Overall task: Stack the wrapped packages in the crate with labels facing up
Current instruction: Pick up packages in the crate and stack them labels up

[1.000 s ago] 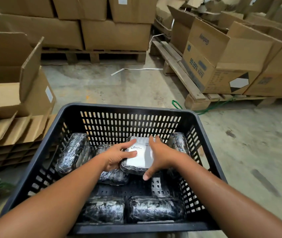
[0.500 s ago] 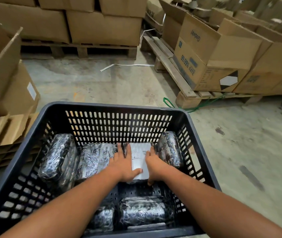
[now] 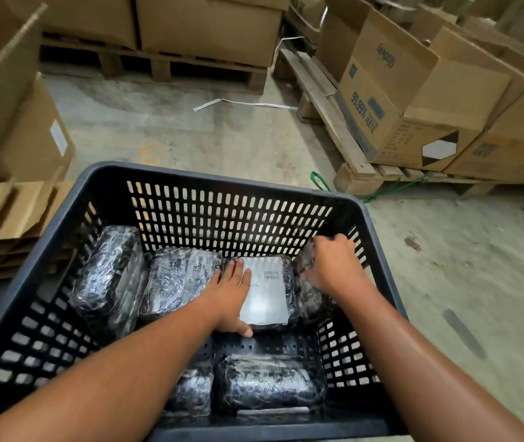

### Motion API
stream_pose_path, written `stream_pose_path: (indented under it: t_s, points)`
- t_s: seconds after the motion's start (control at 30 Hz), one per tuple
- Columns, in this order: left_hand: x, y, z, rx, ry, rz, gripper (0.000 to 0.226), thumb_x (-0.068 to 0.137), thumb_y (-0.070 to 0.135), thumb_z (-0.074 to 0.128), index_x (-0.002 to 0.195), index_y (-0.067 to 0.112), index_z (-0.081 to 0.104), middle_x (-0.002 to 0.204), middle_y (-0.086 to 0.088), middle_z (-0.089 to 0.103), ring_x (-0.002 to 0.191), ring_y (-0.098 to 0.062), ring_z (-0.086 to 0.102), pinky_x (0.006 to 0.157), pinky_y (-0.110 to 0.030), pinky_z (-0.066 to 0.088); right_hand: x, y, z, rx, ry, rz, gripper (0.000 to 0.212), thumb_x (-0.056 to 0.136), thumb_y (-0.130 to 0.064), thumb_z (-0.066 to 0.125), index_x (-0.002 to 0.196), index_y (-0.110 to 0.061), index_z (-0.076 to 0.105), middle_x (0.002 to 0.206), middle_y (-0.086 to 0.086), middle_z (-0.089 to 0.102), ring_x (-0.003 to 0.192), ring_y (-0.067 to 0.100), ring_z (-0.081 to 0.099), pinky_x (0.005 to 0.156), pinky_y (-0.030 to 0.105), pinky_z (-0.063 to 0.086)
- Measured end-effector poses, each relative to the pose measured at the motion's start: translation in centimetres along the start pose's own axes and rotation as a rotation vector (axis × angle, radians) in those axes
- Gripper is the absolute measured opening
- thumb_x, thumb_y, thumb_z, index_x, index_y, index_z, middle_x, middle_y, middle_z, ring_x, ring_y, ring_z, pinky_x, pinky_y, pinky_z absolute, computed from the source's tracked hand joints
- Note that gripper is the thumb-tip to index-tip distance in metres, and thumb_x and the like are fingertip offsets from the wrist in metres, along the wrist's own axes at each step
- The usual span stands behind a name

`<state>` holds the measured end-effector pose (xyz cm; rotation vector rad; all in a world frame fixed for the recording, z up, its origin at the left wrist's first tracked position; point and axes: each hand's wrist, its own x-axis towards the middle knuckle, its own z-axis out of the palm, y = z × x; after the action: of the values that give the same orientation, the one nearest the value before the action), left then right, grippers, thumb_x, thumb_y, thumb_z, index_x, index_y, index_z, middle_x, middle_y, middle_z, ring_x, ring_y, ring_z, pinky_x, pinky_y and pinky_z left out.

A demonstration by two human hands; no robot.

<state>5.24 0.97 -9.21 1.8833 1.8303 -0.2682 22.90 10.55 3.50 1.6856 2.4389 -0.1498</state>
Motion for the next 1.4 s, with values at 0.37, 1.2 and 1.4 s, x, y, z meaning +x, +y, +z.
stream_pose_path:
  t_s: [0.37, 1.2, 1.4]
  points:
    - [-0.2, -0.6, -0.5, -0.059, -0.012, 0.024, 0.135, 0.074, 0.070, 0.070, 0.153, 0.015, -0.025, 0.156, -0.012, -0.038, 0.149, -0.039, -0.022, 0.116, -0.045, -0.015, 0.9, -0.4, 0.3, 0.162, -0.167, 0.043, 0.087, 0.097, -0.042, 0.064, 0.164, -0.033, 0.010, 0.141, 0.017, 0.062, 0.105, 0.035, 0.071, 0.088, 0.047, 0.061]
    - [-3.7, 4.5, -7.5, -0.972, 0.730, 0.362, 0.094, 0.071, 0.017, 0.079, 0.153, 0.025, 0.035, 0.128, 0.005, 0.062, 0.114, -0.006, 0.065, 0.092, -0.031, 0.058, 1.1, 2.5, -5.6, 1.136, -0.179, 0.060, 0.054, 0.103, -0.045, 0.059, 0.151, -0.026, 0.042, 0.105, 0.010, 0.066, 0.069, 0.017, 0.068, 0.060, 0.039, 0.064]
    - [-3.9, 1.4, -9.2, -1.318, 0.728, 0.272, 0.067, 0.072, 0.012, 0.069, 0.129, 0.033, 0.042, 0.108, -0.007, 0.069, 0.092, -0.017, 0.073, 0.075, -0.031, 0.060, 1.2, 2.2, -3.2, 0.937, -0.109, -0.152, 0.105, 0.074, -0.079, 0.072, 0.159, -0.049, 0.019, 0.140, 0.008, 0.055, 0.127, 0.021, 0.058, 0.106, 0.052, 0.052]
